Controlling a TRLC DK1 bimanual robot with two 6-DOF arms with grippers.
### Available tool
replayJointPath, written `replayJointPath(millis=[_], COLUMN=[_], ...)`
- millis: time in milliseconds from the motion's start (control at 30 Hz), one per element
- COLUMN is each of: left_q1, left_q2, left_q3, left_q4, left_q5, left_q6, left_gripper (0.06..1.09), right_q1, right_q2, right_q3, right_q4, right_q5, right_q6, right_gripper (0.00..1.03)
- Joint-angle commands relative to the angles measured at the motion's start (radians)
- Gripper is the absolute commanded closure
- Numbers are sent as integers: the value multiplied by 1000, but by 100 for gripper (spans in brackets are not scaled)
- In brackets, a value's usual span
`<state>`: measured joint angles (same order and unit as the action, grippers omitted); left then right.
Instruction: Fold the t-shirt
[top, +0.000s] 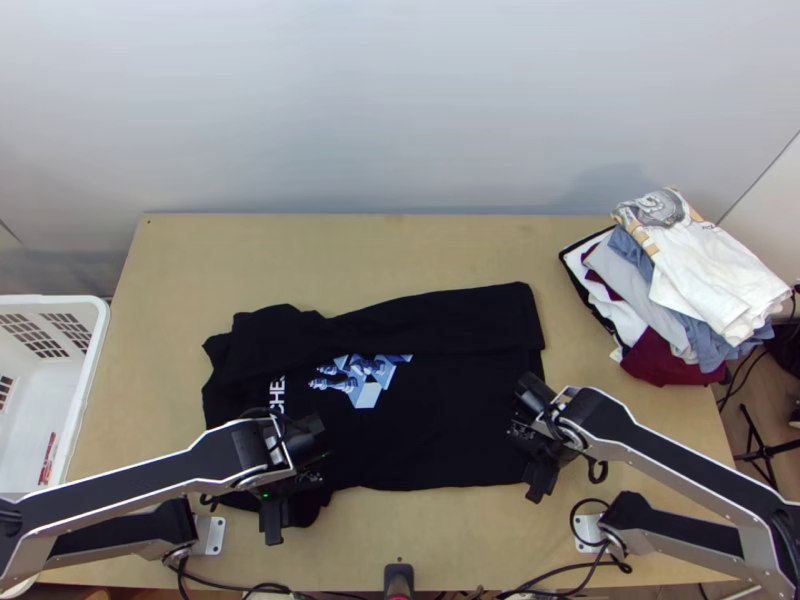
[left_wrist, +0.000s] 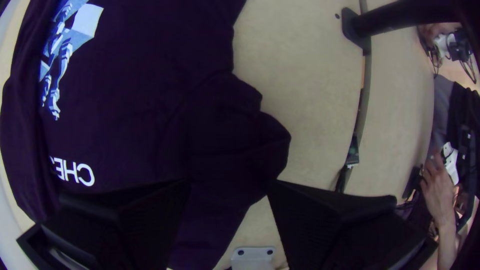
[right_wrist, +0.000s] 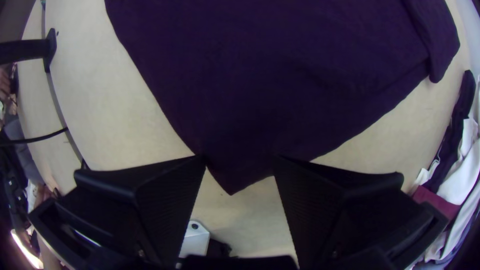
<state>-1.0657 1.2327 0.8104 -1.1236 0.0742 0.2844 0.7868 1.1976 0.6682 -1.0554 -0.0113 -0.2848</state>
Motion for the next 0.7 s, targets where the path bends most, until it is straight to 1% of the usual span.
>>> replayJointPath(millis=[0, 67, 167, 233, 267, 333, 400, 500, 533, 667], left_q1=[1, 1, 1, 3, 3, 4, 9, 56, 78, 122], left_q2=[-2, -6, -15, -24, -29, -33, -38, -55, -59, -68], left_q3=[-25, -37, -50, -57, -62, -71, -71, -48, -37, -31], left_q4=[28, 39, 54, 65, 71, 74, 79, 76, 70, 50], left_q5=[1, -1, -2, -2, -2, -2, -2, -1, 6, 16], left_q6=[-8, -10, -17, -17, -17, -17, -21, -24, -21, 7], left_gripper=[34, 36, 53, 63, 67, 72, 84, 103, 105, 104], right_q1=[9, 17, 28, 28, 28, 28, 28, 26, 25, 14], right_q2=[31, 45, 53, 54, 57, 59, 60, 54, 51, 39], right_q3=[-9, -9, -7, -9, -10, -13, -18, -12, -12, -13], right_q4=[26, 28, 31, 31, 31, 35, 51, 52, 52, 48], right_q5=[-1, 4, 7, 7, 7, 8, 8, 8, 8, 8], right_q6=[1, 3, 4, 4, 4, 4, 3, -5, -7, -11], right_gripper=[41, 41, 47, 48, 53, 71, 84, 97, 100, 100])
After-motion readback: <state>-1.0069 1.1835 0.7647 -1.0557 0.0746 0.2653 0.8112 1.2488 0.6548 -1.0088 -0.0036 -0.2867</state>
